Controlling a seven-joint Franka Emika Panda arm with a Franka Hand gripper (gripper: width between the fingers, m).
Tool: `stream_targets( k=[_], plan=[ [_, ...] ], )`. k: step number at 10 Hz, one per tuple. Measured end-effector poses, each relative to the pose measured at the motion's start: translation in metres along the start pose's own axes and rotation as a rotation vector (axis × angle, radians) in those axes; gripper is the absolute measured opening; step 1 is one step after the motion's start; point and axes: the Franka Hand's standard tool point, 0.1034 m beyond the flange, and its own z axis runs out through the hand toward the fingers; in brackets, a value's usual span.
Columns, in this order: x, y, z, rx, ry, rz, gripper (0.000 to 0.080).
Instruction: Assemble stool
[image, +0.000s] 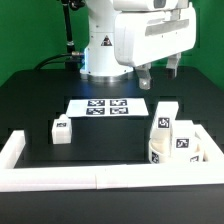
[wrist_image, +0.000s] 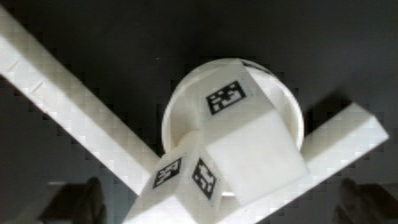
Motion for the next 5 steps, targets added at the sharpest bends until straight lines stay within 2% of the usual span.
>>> stream_targets(
  k=[1,2,3,4,5],
  plan=[
    [-0.0028,0.004,0.0059,-0.035,0.011,-0.134,0.0649],
    [-0.0055,0.0072,0.0075,-0.055,0.015,-0.264,0.0649],
    [-0.0058,0.0112,0.0082,-0.088,0.021,-0.401,0.0649],
    [-0.0016,0.0081,0.0105,-0.11,0.015,-0.469,0.0649],
    [-0.0004,0.0054,0.0122,-0.113,-0.004,-0.557,0.0649]
  ],
)
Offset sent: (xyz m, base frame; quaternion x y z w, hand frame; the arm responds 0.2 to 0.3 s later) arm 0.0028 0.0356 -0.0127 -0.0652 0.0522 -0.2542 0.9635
